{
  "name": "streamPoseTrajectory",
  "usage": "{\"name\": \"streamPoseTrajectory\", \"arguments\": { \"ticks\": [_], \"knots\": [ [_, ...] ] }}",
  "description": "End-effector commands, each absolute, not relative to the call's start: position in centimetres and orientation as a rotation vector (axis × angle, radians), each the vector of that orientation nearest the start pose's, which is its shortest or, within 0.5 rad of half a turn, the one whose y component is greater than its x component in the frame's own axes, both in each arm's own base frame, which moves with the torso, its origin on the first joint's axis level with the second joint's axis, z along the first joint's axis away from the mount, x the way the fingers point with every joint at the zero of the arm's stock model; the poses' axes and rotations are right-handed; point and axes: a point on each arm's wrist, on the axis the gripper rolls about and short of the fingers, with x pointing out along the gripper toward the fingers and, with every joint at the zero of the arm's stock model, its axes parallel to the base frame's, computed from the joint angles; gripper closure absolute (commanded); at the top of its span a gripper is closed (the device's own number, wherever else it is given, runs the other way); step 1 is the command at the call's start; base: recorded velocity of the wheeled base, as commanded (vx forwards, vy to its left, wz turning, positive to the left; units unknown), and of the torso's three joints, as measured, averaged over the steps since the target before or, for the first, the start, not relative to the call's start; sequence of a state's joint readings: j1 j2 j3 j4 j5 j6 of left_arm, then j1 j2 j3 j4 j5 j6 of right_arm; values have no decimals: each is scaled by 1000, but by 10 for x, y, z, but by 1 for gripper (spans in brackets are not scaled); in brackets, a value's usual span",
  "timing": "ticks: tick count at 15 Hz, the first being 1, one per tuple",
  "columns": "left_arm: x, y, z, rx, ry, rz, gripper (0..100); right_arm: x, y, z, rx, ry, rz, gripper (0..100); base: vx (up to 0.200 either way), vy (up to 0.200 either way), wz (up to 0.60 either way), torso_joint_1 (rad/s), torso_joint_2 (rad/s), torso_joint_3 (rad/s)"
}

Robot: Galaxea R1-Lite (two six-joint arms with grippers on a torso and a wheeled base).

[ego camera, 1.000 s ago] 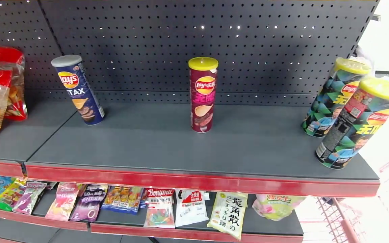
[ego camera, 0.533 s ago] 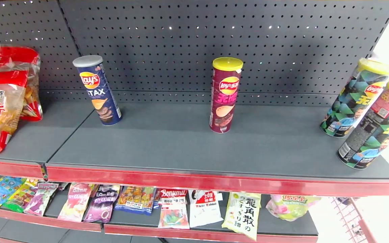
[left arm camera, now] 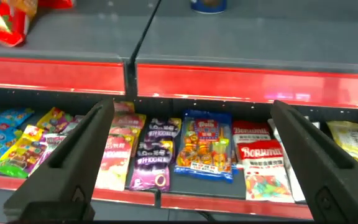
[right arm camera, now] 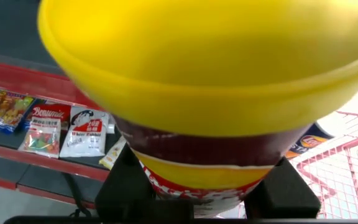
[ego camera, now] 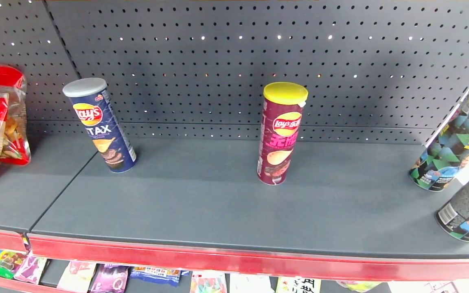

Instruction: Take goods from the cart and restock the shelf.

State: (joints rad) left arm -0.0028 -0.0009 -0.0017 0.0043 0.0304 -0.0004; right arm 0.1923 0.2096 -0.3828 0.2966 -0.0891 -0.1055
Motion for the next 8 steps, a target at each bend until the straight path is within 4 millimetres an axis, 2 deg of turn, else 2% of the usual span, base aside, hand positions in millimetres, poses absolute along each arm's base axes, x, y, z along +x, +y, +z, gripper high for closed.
{"name": "streamPoseTrajectory", "arguments": {
  "ticks": [1,4,6,7,8],
  "knots": [
    [-23,1,75,-1,3,28,0,-35,-9,146,-122,106,116,100,0,0,0,0,0,0],
    [-23,1,76,2,2,25,0,-37,-10,147,-119,82,124,100,0,0,0,0,0,0],
    [-24,-1,78,23,-11,-64,0,-39,-10,154,-116,63,160,100,0,0,0,0,0,0],
    [-26,-2,114,22,-47,-128,0,-38,-10,161,-115,59,203,100,0,0,0,0,0,0],
    [-20,-2,141,12,-27,-146,0,-37,-10,164,-115,58,223,100,0,0,0,0,0,0]
  ]
}}
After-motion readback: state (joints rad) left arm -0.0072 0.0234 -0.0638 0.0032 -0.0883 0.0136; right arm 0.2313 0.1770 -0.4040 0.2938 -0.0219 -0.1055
